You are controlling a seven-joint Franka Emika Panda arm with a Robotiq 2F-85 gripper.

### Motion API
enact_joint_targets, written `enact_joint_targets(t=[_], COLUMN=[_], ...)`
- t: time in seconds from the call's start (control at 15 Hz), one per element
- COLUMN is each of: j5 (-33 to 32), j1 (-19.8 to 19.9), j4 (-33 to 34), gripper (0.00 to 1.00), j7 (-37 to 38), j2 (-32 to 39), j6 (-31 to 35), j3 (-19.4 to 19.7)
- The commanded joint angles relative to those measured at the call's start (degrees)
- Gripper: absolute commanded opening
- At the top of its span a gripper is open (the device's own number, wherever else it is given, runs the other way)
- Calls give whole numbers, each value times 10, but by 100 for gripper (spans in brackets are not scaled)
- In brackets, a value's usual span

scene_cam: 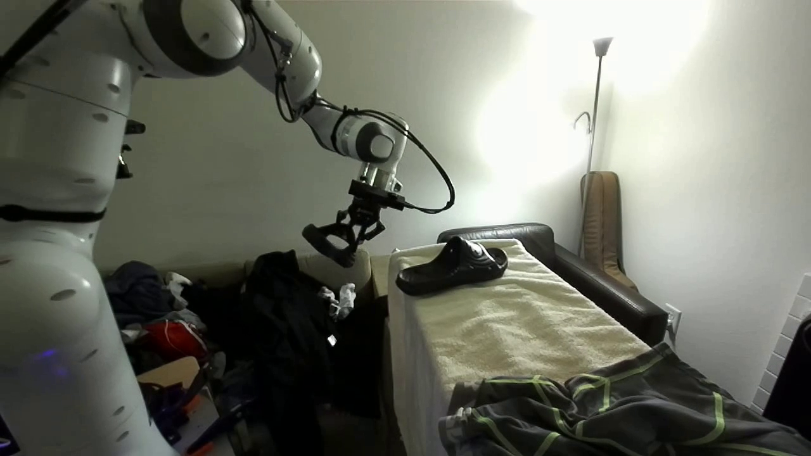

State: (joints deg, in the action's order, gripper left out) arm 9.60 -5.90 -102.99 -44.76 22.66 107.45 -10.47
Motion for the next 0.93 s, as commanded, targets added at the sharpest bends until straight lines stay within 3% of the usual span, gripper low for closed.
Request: enact_joint_targets(t=[0.0,0.87], j5=[-38,-150], j1=[-15,-100], j4=[68,206], gripper=[4,3], j7=[-23,-67], j2=[52,180], j6=[-33,-24], j3=[-18,-58])
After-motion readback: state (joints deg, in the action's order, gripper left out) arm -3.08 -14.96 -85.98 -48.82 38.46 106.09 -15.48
